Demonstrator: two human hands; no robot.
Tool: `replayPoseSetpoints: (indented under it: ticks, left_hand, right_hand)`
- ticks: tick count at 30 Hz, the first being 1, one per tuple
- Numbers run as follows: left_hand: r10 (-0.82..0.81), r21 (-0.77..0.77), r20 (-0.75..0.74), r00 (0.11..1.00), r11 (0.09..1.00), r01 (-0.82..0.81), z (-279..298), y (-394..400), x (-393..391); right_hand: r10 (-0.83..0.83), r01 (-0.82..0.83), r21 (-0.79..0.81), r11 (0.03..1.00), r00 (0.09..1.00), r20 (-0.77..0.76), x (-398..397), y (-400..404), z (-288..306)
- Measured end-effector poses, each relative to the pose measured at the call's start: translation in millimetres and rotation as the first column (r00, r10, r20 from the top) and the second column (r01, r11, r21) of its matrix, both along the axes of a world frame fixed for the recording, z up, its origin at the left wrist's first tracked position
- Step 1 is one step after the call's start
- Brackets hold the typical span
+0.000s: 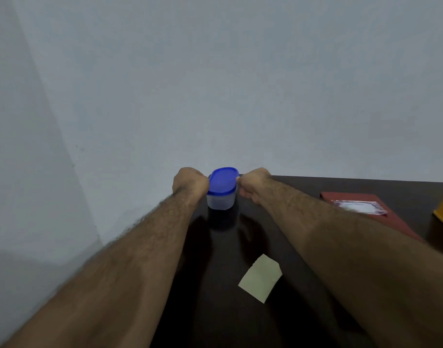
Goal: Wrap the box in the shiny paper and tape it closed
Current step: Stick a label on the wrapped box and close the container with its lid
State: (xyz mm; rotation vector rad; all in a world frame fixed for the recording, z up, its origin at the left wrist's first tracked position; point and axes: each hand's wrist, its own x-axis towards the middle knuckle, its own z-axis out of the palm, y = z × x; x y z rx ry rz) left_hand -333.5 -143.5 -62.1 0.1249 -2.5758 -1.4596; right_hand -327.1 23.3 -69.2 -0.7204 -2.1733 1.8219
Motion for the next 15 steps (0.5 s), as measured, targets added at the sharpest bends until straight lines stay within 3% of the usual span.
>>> replayPoseSetpoints:
  ticks: [4, 8, 11, 15]
  left_hand:
    - [-0.133, -0.105, -0.178, 0.975, 0.988, 0.116, 19.2, 16.5, 34.4]
    - [-0.283, -0.068, -0.283, 0.917, 0.959, 0.275, 38.0, 49.4, 95.5]
    - [-0.361, 0.014, -0.246, 0.899, 0.927, 0.376, 37.8, 74.8, 139.6]
    - [-0.469, 0.099, -0.139, 0.872, 0.870, 0.484, 21.5, 107.4, 188.1]
  right_hand:
    - [0.041, -0.035, 0.124, 0.992, 0.998, -0.044, 37.9, 29.8, 36.9]
    - [0.029, 0.018, 0.405, 0.914, 0.994, -0.109, 105.0, 72.1, 66.8]
    - [0.010, 0.074, 0.498, 0.864, 0.986, -0.165, 163.6, 98.6, 73.9]
    - [-0.060, 0.192, 0.509, 0.839, 0.963, -0.264, 240.5, 136.7, 55.9]
